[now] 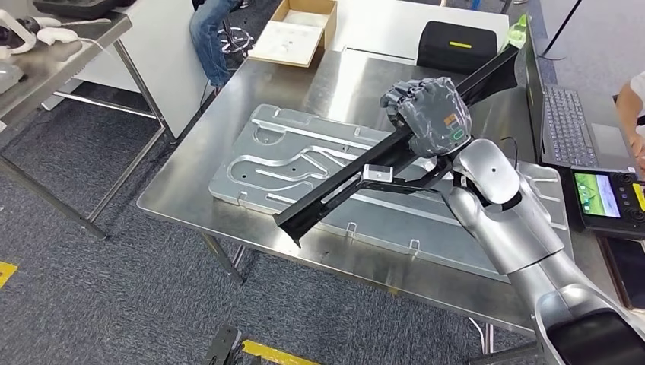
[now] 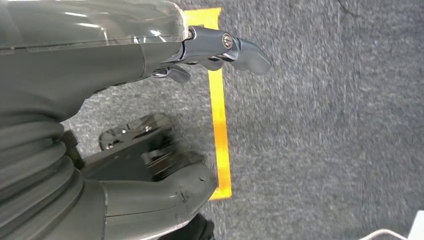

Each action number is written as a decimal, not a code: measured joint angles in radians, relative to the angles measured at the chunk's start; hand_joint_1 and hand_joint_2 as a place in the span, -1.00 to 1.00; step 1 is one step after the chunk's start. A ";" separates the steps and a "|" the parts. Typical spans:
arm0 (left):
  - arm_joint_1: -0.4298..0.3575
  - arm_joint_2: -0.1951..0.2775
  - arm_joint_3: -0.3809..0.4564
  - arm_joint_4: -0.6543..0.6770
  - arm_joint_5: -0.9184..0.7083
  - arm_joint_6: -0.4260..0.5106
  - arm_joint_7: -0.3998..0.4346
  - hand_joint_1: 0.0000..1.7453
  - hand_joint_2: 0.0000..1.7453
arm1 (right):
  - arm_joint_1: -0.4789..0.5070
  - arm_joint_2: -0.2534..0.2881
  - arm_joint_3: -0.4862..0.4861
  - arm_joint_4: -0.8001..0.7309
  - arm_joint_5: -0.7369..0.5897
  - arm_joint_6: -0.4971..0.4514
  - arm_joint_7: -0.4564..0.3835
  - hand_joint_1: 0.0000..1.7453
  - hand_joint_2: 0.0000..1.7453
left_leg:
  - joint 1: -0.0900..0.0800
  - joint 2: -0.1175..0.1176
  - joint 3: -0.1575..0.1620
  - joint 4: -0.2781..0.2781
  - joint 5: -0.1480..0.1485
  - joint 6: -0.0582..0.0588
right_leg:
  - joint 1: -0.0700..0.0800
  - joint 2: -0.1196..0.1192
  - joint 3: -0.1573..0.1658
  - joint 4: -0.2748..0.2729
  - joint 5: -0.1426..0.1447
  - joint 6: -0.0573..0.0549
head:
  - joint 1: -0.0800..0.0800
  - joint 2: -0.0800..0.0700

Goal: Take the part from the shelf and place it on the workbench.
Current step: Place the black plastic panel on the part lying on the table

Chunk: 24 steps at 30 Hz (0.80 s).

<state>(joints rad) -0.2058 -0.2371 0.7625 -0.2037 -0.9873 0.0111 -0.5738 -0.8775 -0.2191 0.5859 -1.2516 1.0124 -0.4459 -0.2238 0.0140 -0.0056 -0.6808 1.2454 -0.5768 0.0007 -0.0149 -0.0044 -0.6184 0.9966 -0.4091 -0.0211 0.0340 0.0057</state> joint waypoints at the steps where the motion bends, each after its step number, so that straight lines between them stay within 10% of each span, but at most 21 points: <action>1: 0.001 0.001 0.000 0.000 0.001 -0.009 -0.002 -1.00 1.00 | 0.003 0.000 0.000 0.000 0.000 0.000 0.000 1.00 1.00 | 0.001 0.000 -0.030 0.041 -0.002 -0.002 | 0.000 0.001 0.004 0.001 -0.005 0.000 | 0.000 0.000; 3: 0.003 0.002 -0.001 0.000 0.002 -0.017 -0.004 -1.00 1.00 | 0.010 0.000 0.001 0.000 0.000 0.000 -0.001 1.00 1.00 | 0.002 0.001 -0.037 0.010 0.053 -0.003 | 0.000 0.003 0.014 0.006 -0.016 0.003 | 0.000 0.000; 6: 0.002 0.004 -0.003 0.000 0.002 -0.019 -0.007 -1.00 1.00 | 0.011 0.000 0.001 0.000 0.000 0.000 -0.001 1.00 1.00 | 0.002 0.002 0.034 -0.173 0.155 0.004 | 0.003 0.006 0.023 0.022 -0.037 0.016 | 0.000 0.000; 12: 0.003 0.005 -0.006 0.000 0.002 -0.040 -0.014 -1.00 1.00 | 0.010 0.000 0.001 0.000 0.001 -0.001 -0.003 1.00 1.00 | 0.002 -0.003 0.061 -0.228 0.158 0.033 | 0.001 0.005 0.010 0.056 -0.068 0.047 | 0.000 0.000; 17: 0.001 0.005 -0.008 0.000 0.013 -0.005 0.001 -1.00 1.00 | 0.013 0.000 0.002 0.006 0.007 -0.002 -0.002 1.00 1.00 | 0.002 -0.004 0.069 -0.230 0.152 0.044 | -0.001 0.005 -0.126 0.299 -0.152 0.057 | 0.001 0.000; 21: -0.001 0.005 -0.010 0.000 0.011 0.002 0.006 -1.00 1.00 | 0.010 0.000 0.002 0.009 0.008 -0.001 0.003 -1.00 -1.00 | 0.000 -0.006 0.077 -0.223 0.139 0.037 | 0.003 0.005 -0.041 0.094 -0.026 0.046 | 0.001 0.000; 23: -0.003 0.004 -0.015 0.000 -0.001 0.003 0.014 -1.00 1.00 | 0.002 0.000 0.002 0.014 0.002 0.001 0.005 -1.00 -1.00 | -0.002 -0.006 0.077 -0.221 0.136 0.028 | 0.008 0.006 -0.013 0.033 -0.014 0.039 | 0.000 0.000; 24: -0.004 0.004 -0.019 0.000 -0.006 0.004 0.018 -1.00 0.50 | -0.002 0.000 0.002 0.019 -0.003 0.002 0.007 -1.00 -1.00 | -0.004 -0.006 0.076 -0.222 0.136 0.024 | 0.011 0.006 -0.012 0.031 -0.017 0.035 | 0.000 0.000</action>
<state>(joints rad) -0.2098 -0.2329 0.7438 -0.2037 -0.9933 0.0147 -0.5562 -0.8792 -0.2192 0.5875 -1.2331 1.0097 -0.4439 -0.2168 0.0104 -0.0117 -0.6048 1.0232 -0.4411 0.0247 -0.0037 0.0019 -0.6308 1.0275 -0.4264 0.0141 0.0341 0.0057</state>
